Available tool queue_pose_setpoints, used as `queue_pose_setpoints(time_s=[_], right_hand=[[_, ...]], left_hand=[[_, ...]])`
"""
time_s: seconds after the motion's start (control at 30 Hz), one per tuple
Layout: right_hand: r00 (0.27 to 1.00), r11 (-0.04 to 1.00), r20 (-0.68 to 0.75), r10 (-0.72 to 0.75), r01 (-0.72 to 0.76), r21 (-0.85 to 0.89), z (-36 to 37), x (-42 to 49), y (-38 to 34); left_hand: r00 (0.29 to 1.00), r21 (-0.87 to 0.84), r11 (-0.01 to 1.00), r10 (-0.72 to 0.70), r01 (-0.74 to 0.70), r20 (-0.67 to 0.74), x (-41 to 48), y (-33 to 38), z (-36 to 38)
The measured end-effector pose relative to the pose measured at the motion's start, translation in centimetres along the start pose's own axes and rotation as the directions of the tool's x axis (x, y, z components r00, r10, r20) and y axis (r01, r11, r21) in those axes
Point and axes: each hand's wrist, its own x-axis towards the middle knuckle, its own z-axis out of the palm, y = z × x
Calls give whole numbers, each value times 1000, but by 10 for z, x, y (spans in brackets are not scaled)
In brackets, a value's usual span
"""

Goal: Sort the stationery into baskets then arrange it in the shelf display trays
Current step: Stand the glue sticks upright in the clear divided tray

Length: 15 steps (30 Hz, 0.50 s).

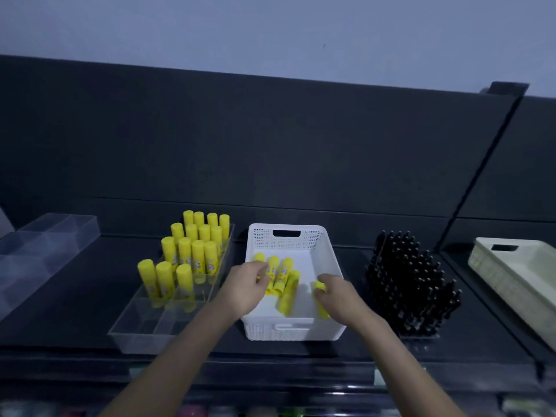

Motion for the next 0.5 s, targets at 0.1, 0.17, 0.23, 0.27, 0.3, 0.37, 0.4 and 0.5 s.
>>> queue_pose_setpoints(time_s=[0.1,0.17,0.23,0.27,0.3,0.37,0.4,0.5], right_hand=[[992,997,126,32,-23,-75,0,15,1],[979,989,194,63,-35,-144,2,25,0],[963,976,254,92,-38,-212,7,32,-2],[956,968,275,101,-31,-247,10,35,-3],[952,960,288,104,-21,-279,14,40,-2],[948,945,300,105,-2,-326,19,48,0],[952,941,290,94,11,-339,21,52,1],[966,941,243,91,-3,-339,23,69,1]], left_hand=[[987,173,982,-96,73,127,24,10,7],[967,221,967,-171,128,191,44,11,12],[950,299,938,-241,176,198,63,9,20],[943,365,911,-274,191,191,71,8,26],[939,422,884,-296,200,177,78,7,32],[936,486,850,-315,205,156,90,2,44],[934,493,844,-324,213,151,97,0,49],[927,455,852,-352,259,132,113,-7,53]])
